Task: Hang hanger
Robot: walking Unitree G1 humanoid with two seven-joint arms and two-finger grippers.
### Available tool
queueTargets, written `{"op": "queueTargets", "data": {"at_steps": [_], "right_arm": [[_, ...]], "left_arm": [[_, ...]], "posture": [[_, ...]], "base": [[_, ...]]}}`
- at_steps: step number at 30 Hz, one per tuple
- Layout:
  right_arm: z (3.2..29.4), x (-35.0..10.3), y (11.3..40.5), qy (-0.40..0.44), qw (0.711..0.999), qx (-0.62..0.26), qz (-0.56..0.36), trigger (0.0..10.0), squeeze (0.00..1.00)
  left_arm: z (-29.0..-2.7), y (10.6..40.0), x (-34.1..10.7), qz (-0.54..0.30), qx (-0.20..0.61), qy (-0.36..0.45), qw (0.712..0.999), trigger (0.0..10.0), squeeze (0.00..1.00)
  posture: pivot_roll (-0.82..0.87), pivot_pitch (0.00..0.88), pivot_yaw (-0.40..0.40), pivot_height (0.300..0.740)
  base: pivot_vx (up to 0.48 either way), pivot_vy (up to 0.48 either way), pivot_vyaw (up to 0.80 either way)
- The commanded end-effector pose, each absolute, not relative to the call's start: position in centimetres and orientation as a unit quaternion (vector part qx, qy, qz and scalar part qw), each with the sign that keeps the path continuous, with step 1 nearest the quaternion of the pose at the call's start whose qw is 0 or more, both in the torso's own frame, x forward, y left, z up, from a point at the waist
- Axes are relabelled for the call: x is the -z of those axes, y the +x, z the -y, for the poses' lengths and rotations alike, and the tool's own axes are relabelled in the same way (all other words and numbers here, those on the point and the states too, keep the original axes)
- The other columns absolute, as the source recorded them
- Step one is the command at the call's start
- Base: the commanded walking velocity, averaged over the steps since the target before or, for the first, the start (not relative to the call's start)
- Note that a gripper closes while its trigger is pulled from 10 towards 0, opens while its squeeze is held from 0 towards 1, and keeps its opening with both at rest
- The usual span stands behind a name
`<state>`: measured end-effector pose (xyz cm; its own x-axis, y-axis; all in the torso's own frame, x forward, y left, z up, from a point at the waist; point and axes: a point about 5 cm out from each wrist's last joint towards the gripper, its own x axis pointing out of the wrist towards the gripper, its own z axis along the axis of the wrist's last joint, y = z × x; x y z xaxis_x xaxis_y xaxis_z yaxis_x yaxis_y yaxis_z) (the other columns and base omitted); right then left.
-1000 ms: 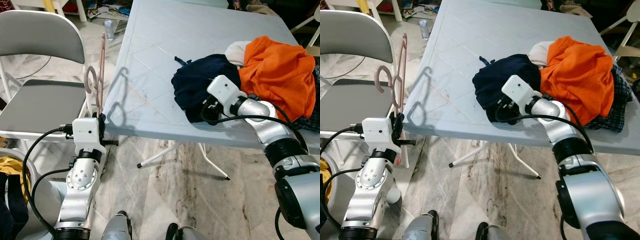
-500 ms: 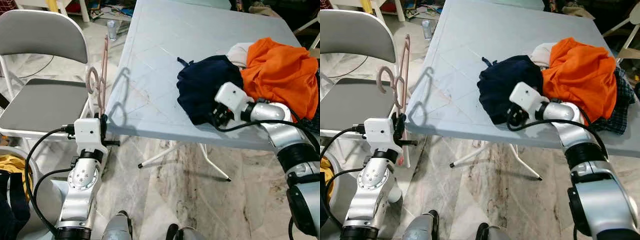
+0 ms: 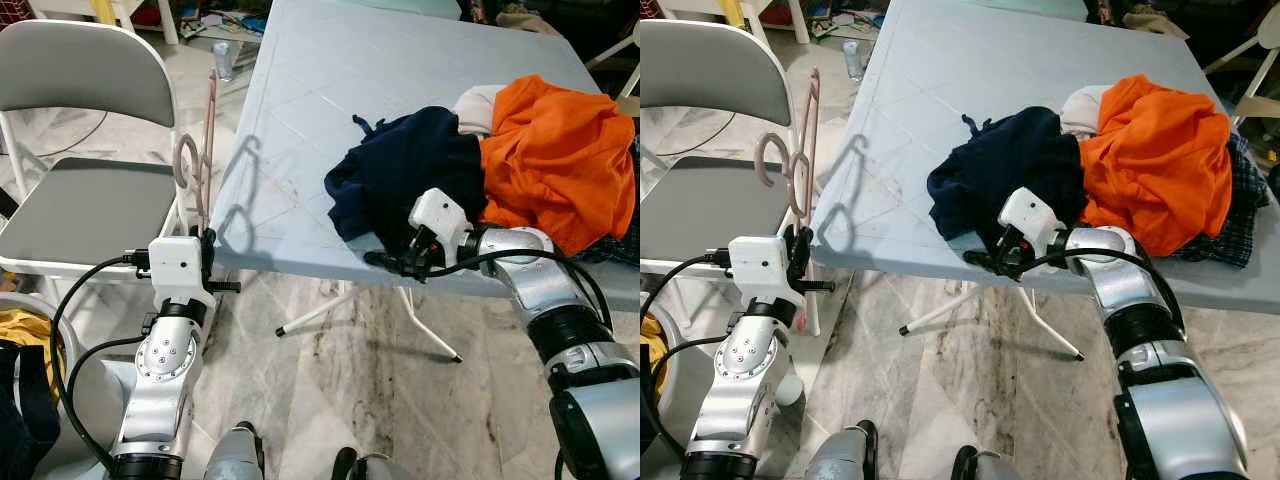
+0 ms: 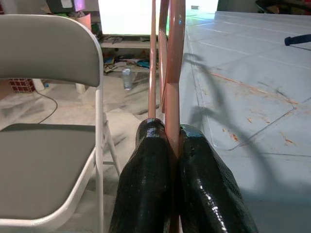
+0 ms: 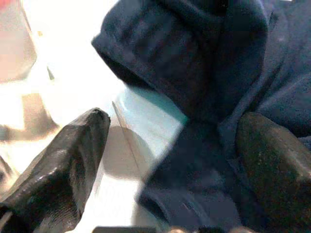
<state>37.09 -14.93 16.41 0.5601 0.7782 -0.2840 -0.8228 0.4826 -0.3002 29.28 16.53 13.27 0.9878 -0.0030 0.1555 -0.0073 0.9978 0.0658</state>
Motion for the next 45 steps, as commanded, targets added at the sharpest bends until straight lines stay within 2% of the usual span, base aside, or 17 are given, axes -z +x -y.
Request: {"op": "queueTargets", "data": {"at_steps": [1,4,6,10,11,12,18,21,22,23,26,27,30,34,38,42,45], "right_arm": [[13.9,-15.5,37.2,-0.171,0.868,-0.461,-0.07,10.0,1.0],[13.1,-15.5,37.7,-0.155,0.884,-0.435,-0.073,10.0,1.0],[11.9,-15.7,38.6,-0.136,0.91,-0.385,-0.07,10.0,1.0],[11.8,-16.2,39.2,-0.128,0.934,-0.328,-0.065,10.0,1.0],[11.9,-16.5,39.6,-0.122,0.945,-0.298,-0.059,10.0,1.0],[12.5,-17.9,40.4,-0.089,0.969,-0.226,-0.033,10.0,1.0],[15.0,-20.7,41.3,-0.07,0.992,-0.1,0.029,10.0,1.0],[15.7,-22.0,41.4,-0.041,0.994,-0.079,0.064,10.0,1.0],[15.8,-22.6,41.4,-0.024,0.993,-0.084,0.08,10.0,0.97],[15.7,-23.0,41.4,-0.012,0.991,-0.101,0.093,10.0,0.54],[15.6,-23.3,41.3,-0.007,0.989,-0.113,0.099,10.0,0.54],[14.9,-23.2,40.9,-0.044,0.977,-0.183,0.104,10.0,0.0],[14.0,-22.3,39.9,-0.154,0.942,-0.283,0.098,10.0,0.0],[15.1,-20.9,38.2,-0.271,0.884,-0.374,0.071,10.0,0.0],[17.0,-20.8,37.7,-0.293,0.875,-0.381,0.053,10.0,0.0],[18.9,-21.9,37.6,-0.247,0.905,-0.341,0.066,10.0,0.0],[18.5,-21.6,37.1,-0.194,0.926,-0.312,0.091,10.0,0.0]], "left_arm": [[-15.8,29.2,-12.8,0.072,0.015,0.028,0.997,10.0,0.0],[-15.8,29.3,-12.8,0.072,0.015,0.028,0.997,10.0,0.0],[-15.8,29.2,-12.9,0.073,0.013,0.027,0.997,10.0,0.0],[-15.8,29.2,-12.9,0.073,0.012,0.026,0.997,10.0,0.0],[-15.9,29.2,-12.9,0.073,0.011,0.026,0.997,10.0,0.0],[-15.9,29.1,-12.9,0.073,0.009,0.026,0.997,10.0,0.0],[-16.0,29.1,-12.9,0.074,0.007,0.027,0.997,10.0,0.0],[-15.9,29.2,-12.9,0.074,0.007,0.027,0.997,10.0,0.0],[-15.9,29.2,-13.0,0.075,0.008,0.027,0.997,10.0,0.0],[-15.9,29.2,-13.0,0.076,0.008,0.027,0.997,10.0,0.0],[-15.9,29.3,-13.0,0.077,0.009,0.028,0.997,10.0,0.0],[-15.9,29.5,-13.2,0.08,0.01,0.03,0.996,10.0,0.0],[-15.8,29.7,-13.4,0.085,0.011,0.032,0.996,10.0,0.0],[-15.8,29.8,-13.4,0.085,0.014,0.032,0.996,10.0,0.0],[-15.7,29.9,-13.4,0.085,0.017,0.032,0.996,10.0,0.0],[-15.6,30.0,-13.6,0.093,0.021,0.034,0.995,10.0,0.0],[-15.1,29.8,-14.3,0.116,0.041,0.046,0.991,10.0,0.0]], "posture": [[0.25,0.184,-0.079,0.74],[0.25,0.185,-0.08,0.74],[0.25,0.187,-0.082,0.74],[0.26,0.187,-0.083,0.74],[0.26,0.188,-0.083,0.74],[0.26,0.188,-0.086,0.74],[0.27,0.186,-0.083,0.74],[0.26,0.185,-0.08,0.74],[0.26,0.183,-0.078,0.74],[0.25,0.182,-0.075,0.74],[0.25,0.181,-0.074,0.74],[0.24,0.178,-0.067,0.74],[0.24,0.175,-0.062,0.74],[0.23,0.172,-0.061,0.74],[0.23,0.168,-0.059,0.74],[0.22,0.167,-0.062,0.74],[0.21,0.168,-0.067,0.74]], "base": [[0.0,0.0,0.0],[0.0,0.0,0.0],[0.0,0.0,0.0],[0.0,0.0,0.0],[0.0,0.0,0.0],[0.0,0.0,0.0],[0.0,0.0,0.0],[0.0,0.0,0.0],[0.0,0.0,0.0],[0.0,0.0,0.0],[0.0,0.0,0.0],[0.0,0.0,0.0],[0.0,0.0,0.0],[0.0,0.0,0.0],[0.0,0.0,0.0],[0.0,0.0,0.0],[0.0,0.0,0.0]]}}
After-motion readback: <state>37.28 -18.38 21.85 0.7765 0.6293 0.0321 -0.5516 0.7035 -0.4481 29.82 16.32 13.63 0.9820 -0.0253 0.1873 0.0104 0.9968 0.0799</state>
